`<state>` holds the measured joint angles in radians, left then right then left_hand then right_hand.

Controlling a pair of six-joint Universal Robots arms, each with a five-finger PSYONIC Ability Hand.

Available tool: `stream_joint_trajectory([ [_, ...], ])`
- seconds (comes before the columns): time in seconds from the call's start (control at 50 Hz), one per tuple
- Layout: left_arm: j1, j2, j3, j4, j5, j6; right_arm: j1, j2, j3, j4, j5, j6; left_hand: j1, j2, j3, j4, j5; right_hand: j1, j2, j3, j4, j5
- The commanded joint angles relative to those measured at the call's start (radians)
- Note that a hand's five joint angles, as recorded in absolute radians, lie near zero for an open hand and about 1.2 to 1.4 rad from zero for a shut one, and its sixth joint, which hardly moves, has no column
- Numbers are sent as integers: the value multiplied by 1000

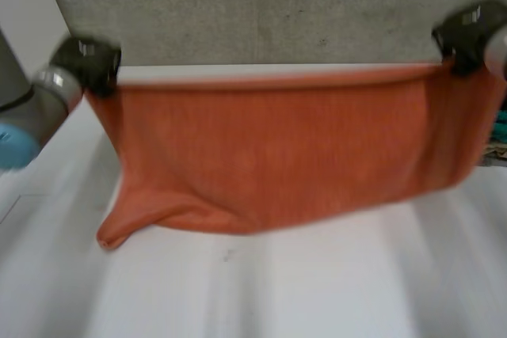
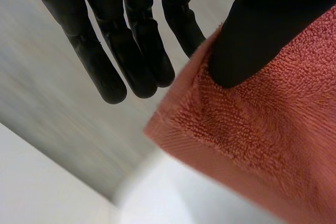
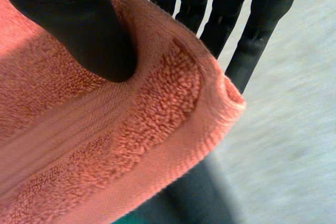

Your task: Fold the laundry.

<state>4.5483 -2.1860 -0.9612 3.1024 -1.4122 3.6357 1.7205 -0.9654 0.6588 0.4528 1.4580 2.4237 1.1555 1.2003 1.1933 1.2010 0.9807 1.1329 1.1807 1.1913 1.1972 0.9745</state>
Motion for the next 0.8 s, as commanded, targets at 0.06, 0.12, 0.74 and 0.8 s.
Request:
stream_joint_trajectory([
  [0.06, -23, -74, 325, 609, -129, -176, 50, 83, -245, -692, 107, 162, 241, 196, 203, 195, 241, 263, 216, 205, 199, 247],
  [0.12, -25, -75, 326, 693, -155, -213, 51, 56, -190, -818, 108, 178, 241, 196, 203, 195, 241, 263, 216, 205, 199, 247],
  [0.74, -9, 90, -603, 445, -47, 10, 37, 195, 415, -330, 85, 34, 241, 196, 203, 195, 241, 263, 216, 205, 199, 247],
  [0.8, 32, 237, -761, 302, -47, 98, 36, 111, 547, -221, 105, -34, 241, 196, 203, 195, 241, 263, 216, 205, 199, 247],
])
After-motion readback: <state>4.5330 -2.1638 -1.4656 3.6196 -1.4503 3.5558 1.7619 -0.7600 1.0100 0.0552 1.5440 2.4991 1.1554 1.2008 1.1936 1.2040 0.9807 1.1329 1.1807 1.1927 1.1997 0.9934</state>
